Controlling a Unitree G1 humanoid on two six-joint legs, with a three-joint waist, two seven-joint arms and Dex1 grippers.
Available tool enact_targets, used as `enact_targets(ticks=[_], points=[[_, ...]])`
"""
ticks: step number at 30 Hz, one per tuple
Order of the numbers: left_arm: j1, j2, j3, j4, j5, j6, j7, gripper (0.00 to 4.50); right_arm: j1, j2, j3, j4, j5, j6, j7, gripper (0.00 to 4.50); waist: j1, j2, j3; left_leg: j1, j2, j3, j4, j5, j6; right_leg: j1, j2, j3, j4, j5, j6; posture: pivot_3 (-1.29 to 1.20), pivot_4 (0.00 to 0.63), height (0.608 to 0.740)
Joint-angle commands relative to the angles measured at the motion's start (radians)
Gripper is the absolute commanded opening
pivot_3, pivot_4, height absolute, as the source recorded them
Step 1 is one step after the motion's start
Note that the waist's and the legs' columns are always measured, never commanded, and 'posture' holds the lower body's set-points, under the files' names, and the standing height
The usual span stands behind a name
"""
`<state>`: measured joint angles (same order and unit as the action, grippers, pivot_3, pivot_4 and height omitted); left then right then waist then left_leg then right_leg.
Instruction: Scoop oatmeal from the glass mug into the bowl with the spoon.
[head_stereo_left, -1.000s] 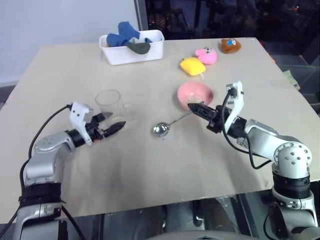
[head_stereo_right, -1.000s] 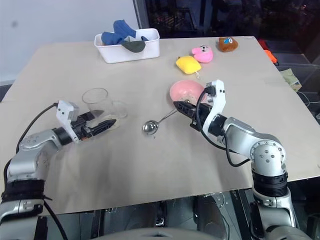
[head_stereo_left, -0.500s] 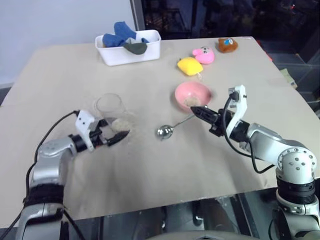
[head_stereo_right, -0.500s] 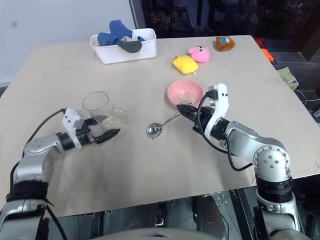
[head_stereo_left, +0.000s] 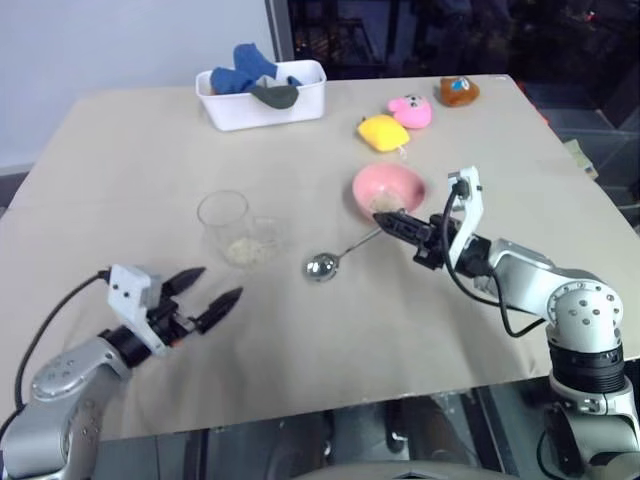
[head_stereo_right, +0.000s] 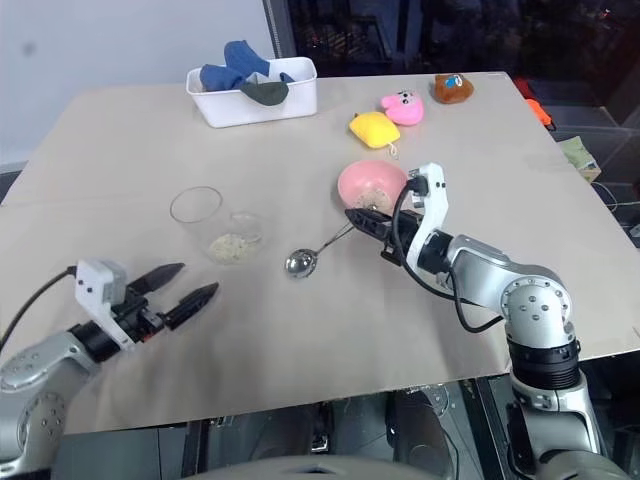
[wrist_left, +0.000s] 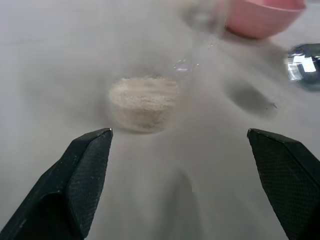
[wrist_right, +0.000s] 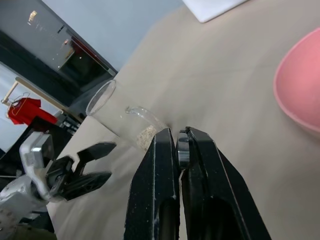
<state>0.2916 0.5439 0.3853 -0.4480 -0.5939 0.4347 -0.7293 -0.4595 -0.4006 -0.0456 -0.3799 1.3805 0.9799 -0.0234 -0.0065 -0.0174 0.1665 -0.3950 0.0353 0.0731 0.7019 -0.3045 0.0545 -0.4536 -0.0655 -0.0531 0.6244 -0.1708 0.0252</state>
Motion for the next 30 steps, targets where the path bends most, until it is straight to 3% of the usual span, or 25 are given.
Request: enact_targets(ticks=[1,4,10,22,30], points=[[-0.004,-0.043,-0.1,-0.1,0.007,0.01,0.055,4.48,0.006,-0.041,-0.065,-0.054,0.076,-0.001,0.024,0.0,0.003,-0.001,0.0,0.0,0.0,0.0,0.0,0.0,0.0,0.0,0.0,0.0,0.0,0.0,0.0,0.0,0.15,0.74],[-0.03,-0.075,-0.211,-0.139,0.066,-0.001,0.096,4.48,0.03,-0.107,-0.116,-0.085,0.144,-0.005,0.023,0.0,0.008,-0.001,0.0,0.0,0.0,-0.001,0.0,0.0,0.0,0.0,0.001,-0.001,0.0,0.0,0.0,0.0,0.15,0.74],[-0.16,-0.161,-0.257,-0.115,0.13,-0.007,0.251,4.48,0.074,-0.194,-0.164,-0.105,0.196,-0.024,-0.006,0.0,0.008,-0.001,0.0,0.001,0.0,-0.001,0.0,0.0,0.0,0.001,0.002,0.0,0.001,0.0,0.0,0.0,0.15,0.74],[-0.263,-0.288,-0.326,-0.115,0.311,-0.025,0.488,4.48,0.067,-0.198,-0.129,-0.106,0.193,-0.049,-0.03,0.0,0.009,-0.001,0.0,0.003,0.0,0.0,0.0,0.0,0.001,0.003,0.002,0.001,0.0,0.0,0.0,0.0,0.15,0.74],[-0.385,-0.26,-0.336,0.007,0.335,-0.032,0.446,4.48,0.053,-0.188,-0.112,-0.096,0.169,-0.053,-0.016,0.0,0.017,-0.001,0.0,0.003,0.0,0.0,0.0,0.0,0.001,0.003,0.003,0.001,0.0,0.0,0.0,0.0,0.15,0.74]])
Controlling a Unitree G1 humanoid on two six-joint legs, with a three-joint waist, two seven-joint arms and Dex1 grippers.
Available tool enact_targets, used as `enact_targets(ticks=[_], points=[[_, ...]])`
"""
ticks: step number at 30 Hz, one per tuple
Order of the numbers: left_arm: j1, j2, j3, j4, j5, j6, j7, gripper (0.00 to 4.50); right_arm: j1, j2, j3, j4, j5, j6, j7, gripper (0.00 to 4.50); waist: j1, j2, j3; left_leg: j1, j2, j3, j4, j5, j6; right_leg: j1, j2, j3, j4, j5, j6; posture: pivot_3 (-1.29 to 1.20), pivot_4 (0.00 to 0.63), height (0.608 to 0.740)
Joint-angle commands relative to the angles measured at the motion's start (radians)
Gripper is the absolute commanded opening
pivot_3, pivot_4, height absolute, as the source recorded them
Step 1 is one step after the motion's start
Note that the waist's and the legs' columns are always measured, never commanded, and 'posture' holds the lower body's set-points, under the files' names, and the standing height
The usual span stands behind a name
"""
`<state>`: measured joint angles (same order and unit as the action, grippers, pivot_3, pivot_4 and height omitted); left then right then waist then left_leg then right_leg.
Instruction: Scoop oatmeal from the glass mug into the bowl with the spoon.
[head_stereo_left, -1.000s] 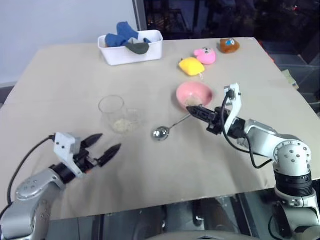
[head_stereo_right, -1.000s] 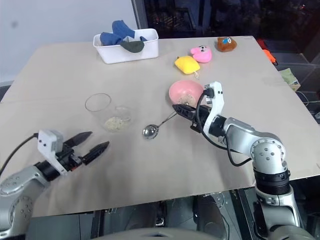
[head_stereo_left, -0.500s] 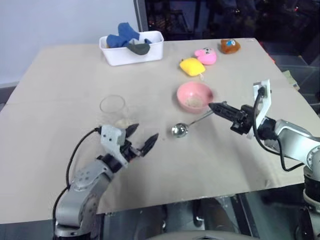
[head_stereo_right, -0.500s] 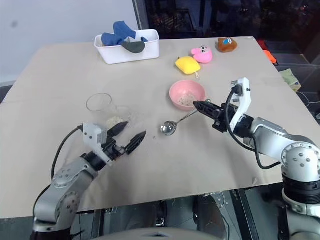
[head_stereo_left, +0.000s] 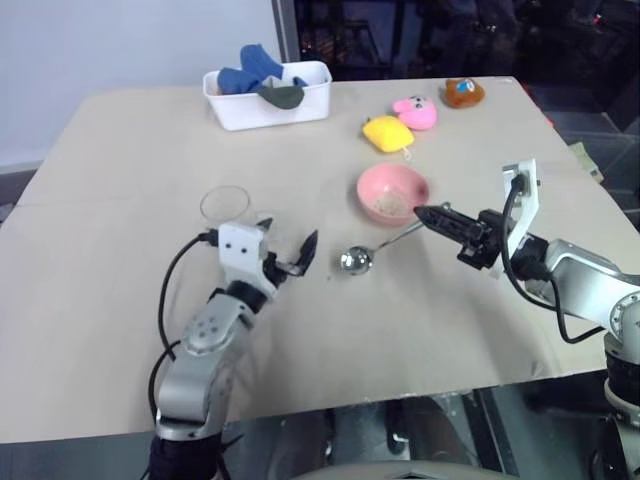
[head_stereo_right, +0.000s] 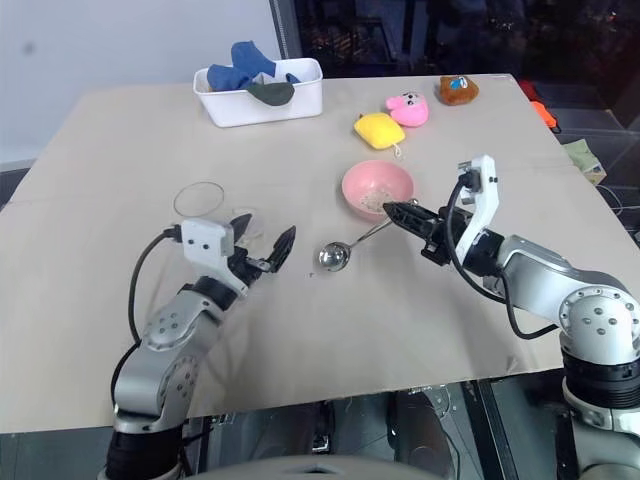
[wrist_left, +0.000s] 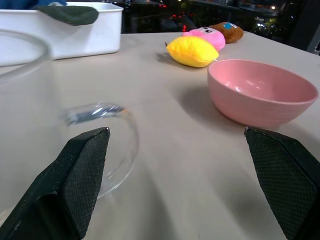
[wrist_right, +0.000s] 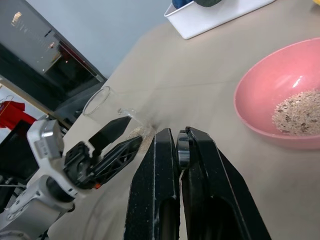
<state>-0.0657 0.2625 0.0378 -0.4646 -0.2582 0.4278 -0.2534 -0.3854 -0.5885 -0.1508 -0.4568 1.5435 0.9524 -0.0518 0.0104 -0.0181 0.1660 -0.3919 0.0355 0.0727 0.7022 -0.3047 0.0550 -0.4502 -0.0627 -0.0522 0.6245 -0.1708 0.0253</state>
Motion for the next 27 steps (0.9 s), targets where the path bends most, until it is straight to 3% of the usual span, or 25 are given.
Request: enact_targets(ticks=[1,7,11,18,27], points=[[-0.044,0.046,0.013,0.05,-0.008,-0.04,-0.072,4.48,-0.021,0.002,-0.006,-0.02,0.004,-0.027,0.012,0.0,0.0,0.0,0.0,0.0,0.0,0.0,0.0,0.0,0.0,0.0,0.0,0.0,0.0,0.0,0.0,0.0,0.15,0.74],[-0.105,0.18,0.054,0.202,-0.053,-0.122,-0.277,4.48,-0.01,-0.001,-0.007,-0.033,-0.002,-0.037,0.011,0.0,0.001,0.0,0.0,0.0,0.0,0.0,0.0,0.0,0.0,0.0,0.0,0.0,0.0,0.0,0.0,0.0,0.15,0.74],[-0.127,0.211,0.066,0.263,-0.071,-0.163,-0.344,4.48,0.006,-0.007,-0.014,-0.047,0.0,-0.046,0.003,0.0,0.002,0.0,0.0,0.0,0.0,0.0,0.0,0.0,0.0,0.0,0.0,0.0,-0.001,0.0,0.0,0.0,0.15,0.74],[-0.095,0.249,0.085,0.254,-0.11,-0.19,-0.438,4.48,0.031,-0.013,-0.022,-0.069,0.008,-0.056,-0.011,0.0,0.003,0.0,0.0,-0.001,0.0,0.0,0.0,0.0,0.0,0.0,0.0,-0.001,-0.001,0.0,0.0,0.0,0.15,0.74],[-0.018,0.384,0.159,0.265,-0.188,-0.229,-0.644,4.48,0.041,-0.023,-0.018,-0.064,0.004,-0.066,0.001,0.0,0.003,0.0,0.0,-0.001,0.001,0.0,0.0,0.0,0.0,0.0,0.0,-0.001,-0.001,-0.002,-0.002,0.0,0.15,0.74]])
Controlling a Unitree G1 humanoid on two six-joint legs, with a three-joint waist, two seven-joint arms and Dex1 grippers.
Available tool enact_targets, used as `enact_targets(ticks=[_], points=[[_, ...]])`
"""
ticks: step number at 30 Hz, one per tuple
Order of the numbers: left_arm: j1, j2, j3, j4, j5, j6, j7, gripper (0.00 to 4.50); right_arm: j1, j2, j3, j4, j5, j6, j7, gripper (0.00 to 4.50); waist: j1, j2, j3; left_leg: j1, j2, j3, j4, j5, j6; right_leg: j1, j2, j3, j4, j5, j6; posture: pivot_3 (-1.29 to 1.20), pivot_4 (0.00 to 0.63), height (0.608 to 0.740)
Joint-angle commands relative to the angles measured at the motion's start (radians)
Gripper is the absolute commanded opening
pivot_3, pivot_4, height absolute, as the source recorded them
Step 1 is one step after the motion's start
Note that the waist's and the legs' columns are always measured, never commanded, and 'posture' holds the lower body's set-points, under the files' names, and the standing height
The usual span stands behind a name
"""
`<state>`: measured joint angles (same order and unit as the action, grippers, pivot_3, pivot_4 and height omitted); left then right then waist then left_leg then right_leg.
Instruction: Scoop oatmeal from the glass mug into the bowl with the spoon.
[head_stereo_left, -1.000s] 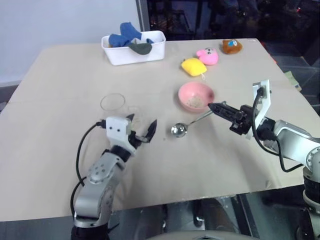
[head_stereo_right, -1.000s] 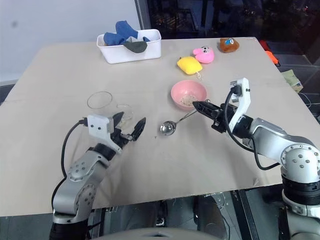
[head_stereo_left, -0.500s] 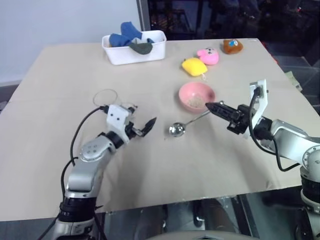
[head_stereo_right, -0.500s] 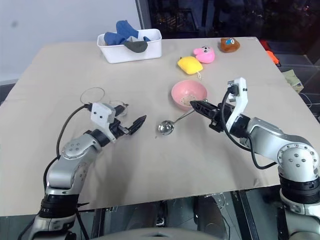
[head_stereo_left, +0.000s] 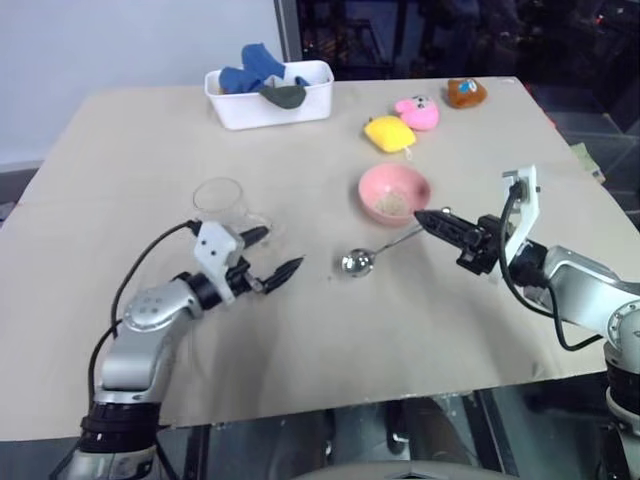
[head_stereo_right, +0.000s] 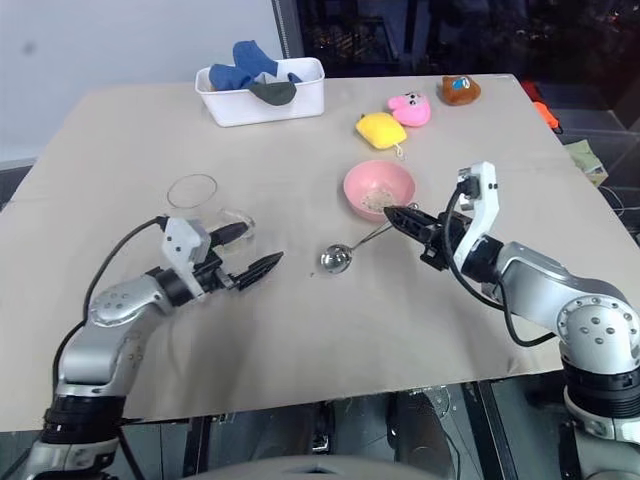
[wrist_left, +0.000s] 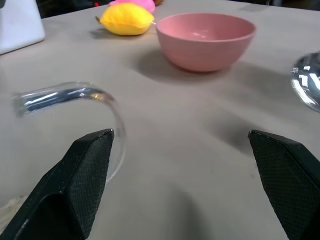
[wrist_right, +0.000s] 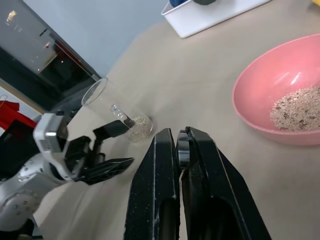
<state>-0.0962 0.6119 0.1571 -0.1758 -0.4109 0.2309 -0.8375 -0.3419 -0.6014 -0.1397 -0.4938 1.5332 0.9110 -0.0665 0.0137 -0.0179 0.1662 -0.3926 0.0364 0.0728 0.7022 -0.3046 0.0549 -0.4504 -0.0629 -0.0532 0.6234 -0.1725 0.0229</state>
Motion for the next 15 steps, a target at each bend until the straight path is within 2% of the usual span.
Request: enact_targets(ticks=[1,5,9,12,15], points=[[0.019,0.048,0.051,-0.018,-0.037,-0.04,-0.076,4.48,-0.002,-0.008,-0.026,-0.027,0.012,-0.026,0.017,0.0,0.0,0.0,0.0,0.0,0.0,0.0,0.0,0.0,0.0,0.0,0.0,0.0,0.0,0.0,0.0,0.0,0.15,0.74],[0.059,0.059,0.105,-0.068,-0.063,0.004,-0.039,4.48,-0.001,-0.003,-0.021,-0.03,0.007,-0.031,0.018,0.0,-0.001,0.0,0.0,0.0,0.0,0.0,0.0,0.0,0.0,0.0,0.0,0.0,0.0,0.0,0.0,0.0,0.15,0.74],[0.182,-0.023,0.132,-0.292,-0.095,0.12,0.146,4.48,-0.004,-0.006,-0.019,-0.019,0.0,-0.03,0.032,0.0,-0.003,0.0,0.0,0.0,0.0,0.001,0.0,0.0,0.0,0.0,-0.001,0.001,-0.002,0.002,0.003,0.0,0.15,0.74],[0.297,-0.151,0.082,-0.461,0.048,0.147,0.387,4.48,-0.019,-0.007,-0.01,0.0,-0.009,-0.024,0.047,0.0,-0.001,0.0,0.0,-0.001,0.0,0.001,0.0,-0.001,0.001,0.0,-0.001,0.001,-0.002,0.002,0.003,0.0,0.15,0.74],[0.371,-0.274,0.005,-0.542,0.209,0.162,0.58,4.48,-0.041,-0.008,0.002,0.021,-0.013,-0.011,0.064,0.0,0.001,0.0,0.0,0.0,-0.001,0.001,0.0,-0.001,0.001,0.001,-0.001,0.002,-0.002,0.002,0.003,0.0,0.15,0.74]])
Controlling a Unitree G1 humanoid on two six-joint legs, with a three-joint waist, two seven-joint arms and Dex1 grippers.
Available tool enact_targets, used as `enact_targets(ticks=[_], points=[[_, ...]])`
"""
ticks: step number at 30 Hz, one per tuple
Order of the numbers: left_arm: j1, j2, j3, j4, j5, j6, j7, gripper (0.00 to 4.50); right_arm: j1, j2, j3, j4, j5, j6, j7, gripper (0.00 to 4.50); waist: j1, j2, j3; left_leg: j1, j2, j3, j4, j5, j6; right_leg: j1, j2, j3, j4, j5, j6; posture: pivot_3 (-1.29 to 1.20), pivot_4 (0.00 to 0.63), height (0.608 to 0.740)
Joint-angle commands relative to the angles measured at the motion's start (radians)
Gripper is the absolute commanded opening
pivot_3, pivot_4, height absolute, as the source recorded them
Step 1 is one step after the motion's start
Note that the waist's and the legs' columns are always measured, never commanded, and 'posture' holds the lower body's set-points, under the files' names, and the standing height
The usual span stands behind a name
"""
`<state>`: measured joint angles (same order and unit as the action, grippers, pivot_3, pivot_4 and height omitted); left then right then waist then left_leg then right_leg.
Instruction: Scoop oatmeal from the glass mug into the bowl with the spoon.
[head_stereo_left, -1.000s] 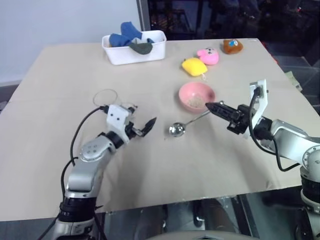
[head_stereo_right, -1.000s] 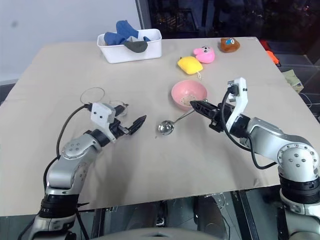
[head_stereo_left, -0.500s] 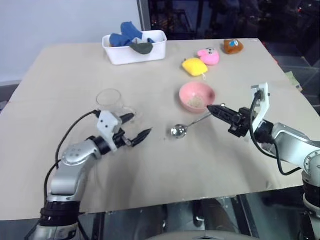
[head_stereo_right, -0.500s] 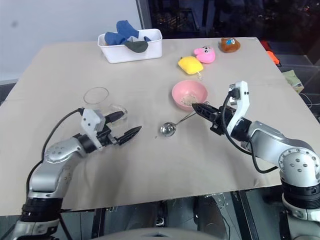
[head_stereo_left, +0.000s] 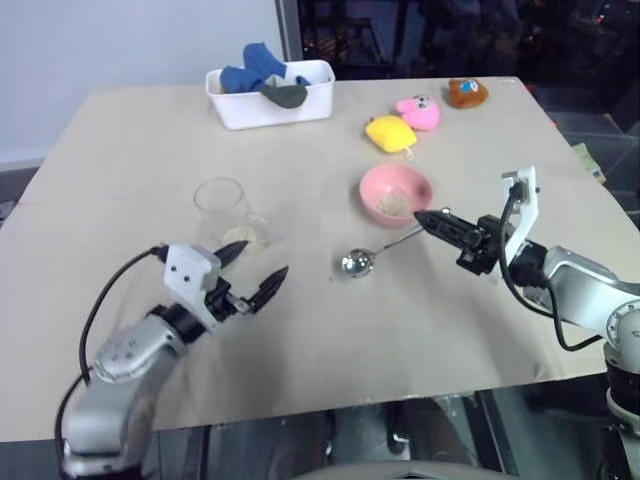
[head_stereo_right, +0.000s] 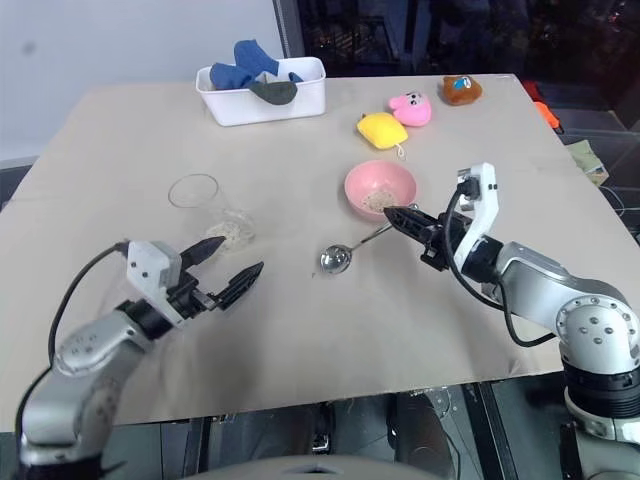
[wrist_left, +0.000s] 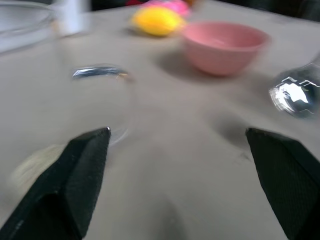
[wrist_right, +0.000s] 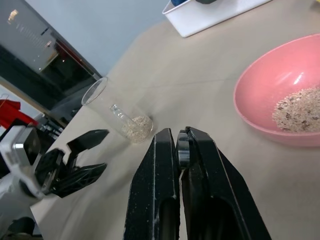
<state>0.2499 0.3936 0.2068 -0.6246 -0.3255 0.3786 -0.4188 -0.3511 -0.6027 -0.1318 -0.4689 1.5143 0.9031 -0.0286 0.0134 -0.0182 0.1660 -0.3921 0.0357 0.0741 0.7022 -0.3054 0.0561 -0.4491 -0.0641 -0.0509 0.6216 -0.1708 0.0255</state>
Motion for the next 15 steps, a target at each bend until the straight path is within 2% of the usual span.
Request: enact_targets(ticks=[1,3,7,15], points=[[0.028,-0.078,-0.058,-0.103,0.151,0.024,0.197,4.48,-0.038,-0.007,-0.002,0.0,0.005,0.0,0.029,0.0,0.002,0.0,0.0,0.0,0.0,-0.001,0.0,0.0,0.0,0.0,0.0,-0.001,0.0,0.0,0.0,0.0,0.15,0.74],[-0.003,-0.157,-0.089,-0.095,0.229,0.045,0.317,4.48,-0.049,-0.016,-0.001,0.014,0.003,0.012,0.043,0.0,0.004,0.0,0.0,0.0,0.0,-0.002,0.0,0.0,0.0,0.0,0.0,-0.002,0.001,-0.002,-0.003,0.0,0.15,0.74],[-0.074,-0.271,-0.124,-0.066,0.305,0.084,0.455,4.48,-0.071,-0.031,-0.003,0.034,0.001,0.029,0.058,0.0,0.001,0.0,0.0,0.001,0.0,-0.002,0.001,0.0,0.0,0.001,0.001,-0.002,0.002,-0.002,-0.002,0.0,0.15,0.74],[-0.209,-0.33,-0.155,0.049,0.316,0.081,0.471,4.48,-0.074,-0.045,-0.012,0.026,0.008,0.042,0.057,0.0,0.001,-0.001,-0.001,-0.001,0.0,-0.002,0.001,0.0,0.0,0.0,0.001,-0.002,0.002,0.0,0.0,0.0,0.15,0.74]])
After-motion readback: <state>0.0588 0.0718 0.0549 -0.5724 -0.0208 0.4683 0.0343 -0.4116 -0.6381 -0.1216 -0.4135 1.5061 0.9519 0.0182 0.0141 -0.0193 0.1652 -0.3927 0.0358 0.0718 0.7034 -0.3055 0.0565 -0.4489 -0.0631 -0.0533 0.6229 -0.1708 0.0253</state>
